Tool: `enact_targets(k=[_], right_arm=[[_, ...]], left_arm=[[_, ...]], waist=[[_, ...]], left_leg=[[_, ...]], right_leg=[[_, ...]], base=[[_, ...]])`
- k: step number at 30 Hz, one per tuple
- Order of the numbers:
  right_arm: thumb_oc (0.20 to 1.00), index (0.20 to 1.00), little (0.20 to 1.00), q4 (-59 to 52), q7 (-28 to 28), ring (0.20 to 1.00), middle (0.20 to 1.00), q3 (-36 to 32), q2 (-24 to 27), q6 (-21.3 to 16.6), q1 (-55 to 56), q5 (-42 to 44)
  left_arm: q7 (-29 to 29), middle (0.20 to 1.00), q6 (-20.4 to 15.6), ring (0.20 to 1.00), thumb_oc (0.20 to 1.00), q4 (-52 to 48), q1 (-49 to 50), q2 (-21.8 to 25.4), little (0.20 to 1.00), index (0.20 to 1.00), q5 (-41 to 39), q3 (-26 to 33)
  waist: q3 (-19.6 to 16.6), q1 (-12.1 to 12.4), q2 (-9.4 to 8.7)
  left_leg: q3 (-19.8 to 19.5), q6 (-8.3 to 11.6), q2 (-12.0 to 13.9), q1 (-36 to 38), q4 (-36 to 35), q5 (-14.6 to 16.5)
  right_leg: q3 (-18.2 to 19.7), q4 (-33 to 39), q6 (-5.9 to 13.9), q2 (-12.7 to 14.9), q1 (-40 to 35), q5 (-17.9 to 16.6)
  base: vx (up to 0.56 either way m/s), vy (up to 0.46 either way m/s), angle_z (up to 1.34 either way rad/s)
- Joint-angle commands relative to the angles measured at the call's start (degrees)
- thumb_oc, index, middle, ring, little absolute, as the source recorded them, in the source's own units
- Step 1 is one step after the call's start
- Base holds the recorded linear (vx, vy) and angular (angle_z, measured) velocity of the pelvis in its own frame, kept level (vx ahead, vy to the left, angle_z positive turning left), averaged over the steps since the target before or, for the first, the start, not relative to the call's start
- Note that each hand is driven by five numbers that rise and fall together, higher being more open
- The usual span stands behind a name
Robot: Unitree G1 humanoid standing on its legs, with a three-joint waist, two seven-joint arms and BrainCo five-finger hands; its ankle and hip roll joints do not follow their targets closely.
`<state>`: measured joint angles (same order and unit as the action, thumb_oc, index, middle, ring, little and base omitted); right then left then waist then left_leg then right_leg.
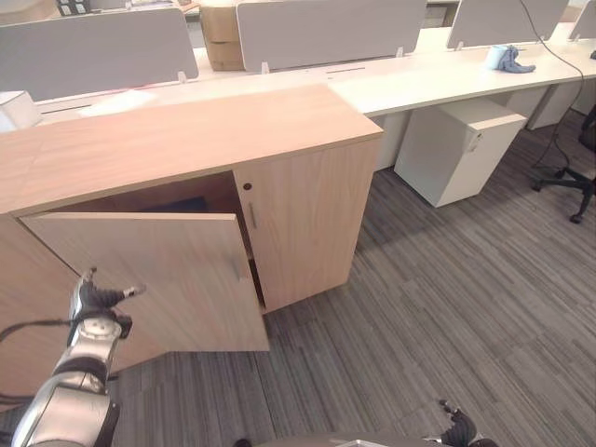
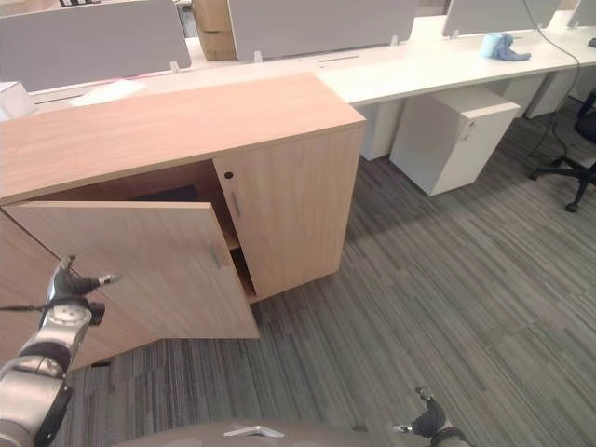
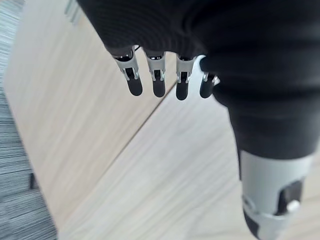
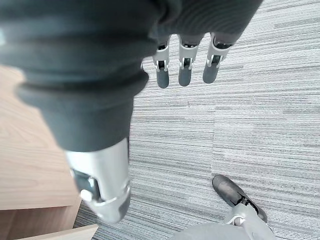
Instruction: Put the empty folder in the office cabinet
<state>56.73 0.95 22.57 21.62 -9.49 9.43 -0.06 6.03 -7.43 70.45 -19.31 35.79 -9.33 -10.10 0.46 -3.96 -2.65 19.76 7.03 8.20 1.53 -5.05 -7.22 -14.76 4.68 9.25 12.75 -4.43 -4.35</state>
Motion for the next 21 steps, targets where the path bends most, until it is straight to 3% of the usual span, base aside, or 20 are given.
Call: enact_targets(k=[1,2,3,5,7,9,15,18,21], right_arm=[[1.0,1.0,1.0,0.1,-0.8,1.0,1.0,1.1,-1.3,0.8,-3.7,-1.1],[1.0,1.0,1.0,0.1,-0.8,1.0,1.0,1.1,-1.2,0.7,-3.6,-1.1],[1.0,1.0,1.0,2.0,-1.1,1.0,1.0,0.5,-1.7,1.2,-5.2,-0.8],[1.0,1.0,1.0,2.1,-1.1,1.0,1.0,0.5,-1.7,1.2,-5.2,-0.8],[1.0,1.0,1.0,3.4,-1.3,1.0,1.0,0.2,-2.3,1.4,-6.5,-1.1],[1.0,1.0,1.0,3.8,-1.5,1.0,1.0,0.5,-1.9,1.4,-7.5,-2.7],[1.0,1.0,1.0,2.9,-1.6,1.0,1.0,2.7,-0.9,1.4,-9.2,-4.9],[1.0,1.0,1.0,3.7,-1.0,1.0,1.0,3.5,-1.0,1.8,-9.8,-4.9],[1.0,1.0,1.0,5.9,-0.5,1.0,1.0,3.6,-1.8,2.2,-10.4,-4.3]], left_arm=[[-0.7,1.0,-0.9,1.0,1.0,1.0,-0.5,-6.7,1.0,1.0,3.3,-0.7],[-0.6,1.0,-0.9,1.0,1.0,0.9,-0.4,-6.8,1.0,1.0,3.3,-0.7],[-1.3,1.0,-1.0,1.0,1.0,-0.7,3.5,-10.2,1.0,1.0,4.2,-2.1],[-1.3,1.0,-1.0,1.0,1.0,-0.7,3.6,-10.2,1.0,1.0,4.2,-2.1],[-2.9,1.0,-1.0,1.0,1.0,-0.6,9.6,-13.7,1.0,1.0,4.5,-2.5],[-4.5,1.0,-0.2,1.0,1.0,2.6,15.0,-17.0,1.0,1.0,6.8,-2.5],[-5.9,1.0,1.5,1.0,1.0,7.4,19.7,-20.2,1.0,1.0,9.8,-0.9],[-6.7,1.0,2.2,1.0,1.0,9.1,21.4,-21.1,1.0,1.0,10.2,0.3],[-7.4,1.0,2.6,1.0,1.0,9.8,22.2,-21.9,1.0,1.0,10.9,0.0]], waist=[[2.0,0.7,0.72],[2.0,0.8,0.79],[2.5,0.9,1.52],[2.4,1.0,1.57],[2.9,1.8,2.72],[3.7,3.0,4.19],[5.3,4.8,5.3],[6.0,5.7,4.63],[6.0,5.4,3.63]], left_leg=[[-4.0,0.02,-0.4,1.9,0.1,5.1],[-3.9,0.04,-0.4,1.9,0.1,5.1],[-5.2,-0.07,0.3,0.7,0.1,4.3],[-5.1,-0.04,0.4,0.7,0.1,4.3],[-7.4,0.14,1.7,-1.0,0.1,2.4],[-9.4,1.51,4.1,-3.2,0.1,-0.8],[-11.5,3.74,6.9,-6.9,0.2,-5.4],[-10.7,2.82,5.9,-6.9,2.0,-4.5],[-11.7,0.44,1.8,-6.2,7.0,1.2]], right_leg=[[4.0,-5.2,2.75,3.8,3.3,-2.6],[4.1,-5.3,2.73,3.7,3.4,-2.6],[8.5,-6.0,2.3,2.4,3.9,-0.4],[8.6,-6.1,2.26,2.3,4.1,-0.3],[13.1,-6.5,0.85,-0.8,4.0,3.6],[12.1,-5.6,-0.81,-3.5,2.7,5.8],[8.6,-3.2,-3.02,-7.0,0.5,6.8],[7.4,-2.7,-3.9,-7.4,0.3,6.3],[7.0,-3.2,-5.0,-7.4,1.9,5.5]], base=[[-0.1,-0.026,0.22],[-0.16,-0.084,0.44],[-0.09,-0.056,0.39],[-0.07,-0.055,0.36],[-0.13,-0.206,0.45],[-0.15,-0.312,0.37],[-0.16,-0.212,0.42],[-0.21,-0.158,0.16],[-0.19,-0.121,0.25]])
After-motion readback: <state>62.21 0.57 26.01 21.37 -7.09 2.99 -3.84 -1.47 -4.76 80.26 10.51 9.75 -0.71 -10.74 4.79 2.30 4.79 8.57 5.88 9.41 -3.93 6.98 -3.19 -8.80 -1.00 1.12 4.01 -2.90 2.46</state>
